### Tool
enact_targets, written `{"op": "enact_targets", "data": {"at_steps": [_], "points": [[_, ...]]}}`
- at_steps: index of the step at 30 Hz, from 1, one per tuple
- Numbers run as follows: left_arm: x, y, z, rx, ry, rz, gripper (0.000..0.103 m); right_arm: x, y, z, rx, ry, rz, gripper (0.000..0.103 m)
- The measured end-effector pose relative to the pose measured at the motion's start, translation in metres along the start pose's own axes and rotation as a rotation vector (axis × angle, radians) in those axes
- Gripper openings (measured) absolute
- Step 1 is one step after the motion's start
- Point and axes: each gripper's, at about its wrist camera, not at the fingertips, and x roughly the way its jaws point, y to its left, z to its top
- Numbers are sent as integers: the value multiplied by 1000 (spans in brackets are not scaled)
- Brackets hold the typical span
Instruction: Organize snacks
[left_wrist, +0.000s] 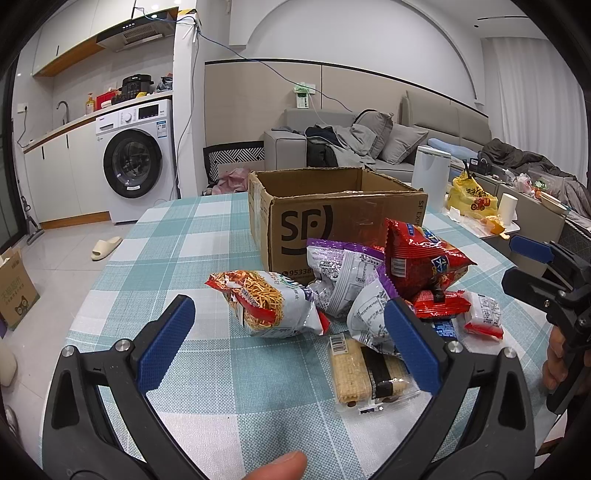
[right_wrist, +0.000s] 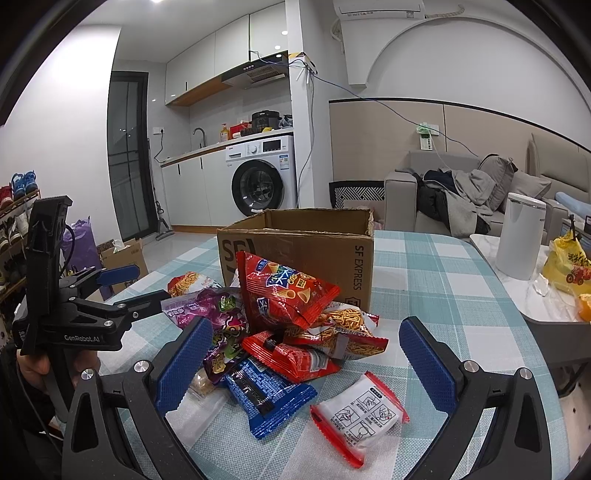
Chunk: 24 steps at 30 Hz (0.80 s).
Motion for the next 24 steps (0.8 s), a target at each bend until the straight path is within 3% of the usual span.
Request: {"op": "enact_targets", "data": {"at_steps": [24], "points": [[0,0,0,3,-1,12,102,-5,1,-2,-9,-2,-17,103]]}}
